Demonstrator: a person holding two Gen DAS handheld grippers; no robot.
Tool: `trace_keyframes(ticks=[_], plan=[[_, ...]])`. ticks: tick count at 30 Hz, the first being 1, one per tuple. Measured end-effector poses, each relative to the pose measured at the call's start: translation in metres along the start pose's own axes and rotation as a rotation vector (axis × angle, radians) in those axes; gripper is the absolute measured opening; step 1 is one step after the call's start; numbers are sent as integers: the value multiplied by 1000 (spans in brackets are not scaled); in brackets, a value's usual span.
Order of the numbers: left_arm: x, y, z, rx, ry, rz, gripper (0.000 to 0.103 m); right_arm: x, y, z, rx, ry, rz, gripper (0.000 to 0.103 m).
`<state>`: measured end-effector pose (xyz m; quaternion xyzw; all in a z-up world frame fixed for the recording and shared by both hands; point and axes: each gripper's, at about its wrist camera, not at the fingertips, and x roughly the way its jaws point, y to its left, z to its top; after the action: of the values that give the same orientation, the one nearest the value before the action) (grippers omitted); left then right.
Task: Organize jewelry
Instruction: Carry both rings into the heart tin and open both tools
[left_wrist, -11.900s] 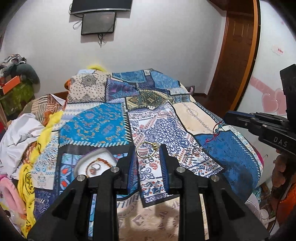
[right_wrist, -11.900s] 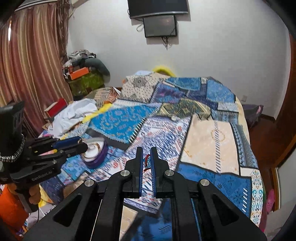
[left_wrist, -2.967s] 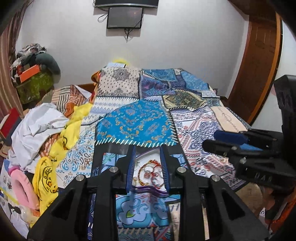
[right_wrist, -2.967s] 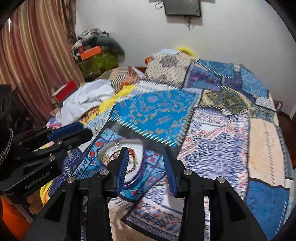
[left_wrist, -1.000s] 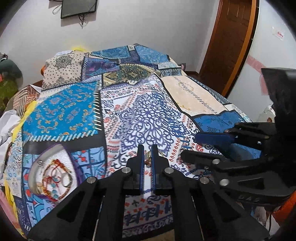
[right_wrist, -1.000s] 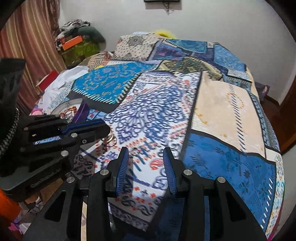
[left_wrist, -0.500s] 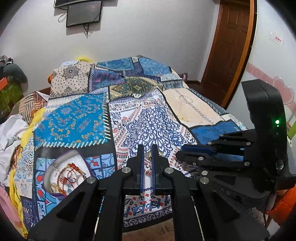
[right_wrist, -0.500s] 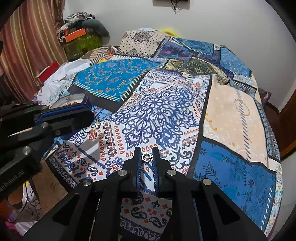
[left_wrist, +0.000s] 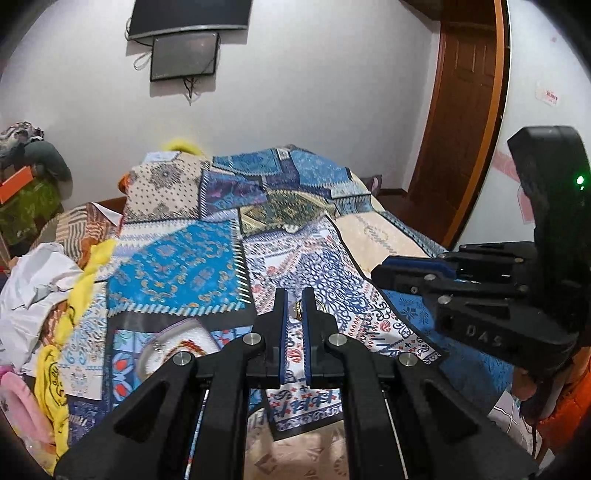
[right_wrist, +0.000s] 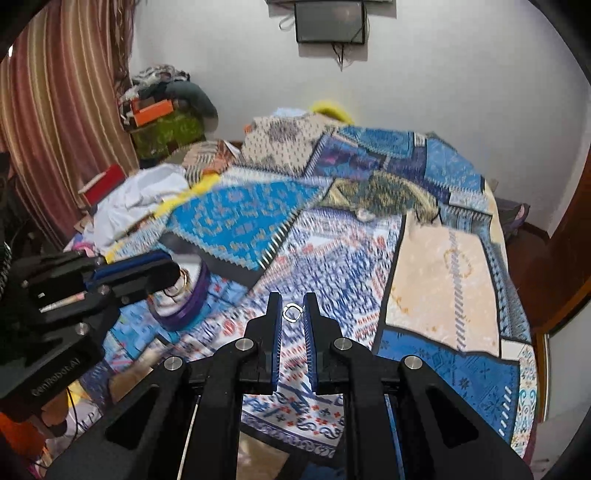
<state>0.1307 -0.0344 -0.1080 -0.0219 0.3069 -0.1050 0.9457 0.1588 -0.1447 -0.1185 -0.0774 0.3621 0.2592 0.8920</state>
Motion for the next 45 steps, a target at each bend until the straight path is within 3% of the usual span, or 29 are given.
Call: trace_keyframes(ticks=[11,22,45], plan=[[-40,33,4,-31,-81,64,5,-11,45,25,-38,-85,54,10],[-56,82,-3,-89,-108,141,5,5,84,37,-74,-87,123,10],[25,135,-54,-205,89,127,5,105,104,29,-75,135,189,10]])
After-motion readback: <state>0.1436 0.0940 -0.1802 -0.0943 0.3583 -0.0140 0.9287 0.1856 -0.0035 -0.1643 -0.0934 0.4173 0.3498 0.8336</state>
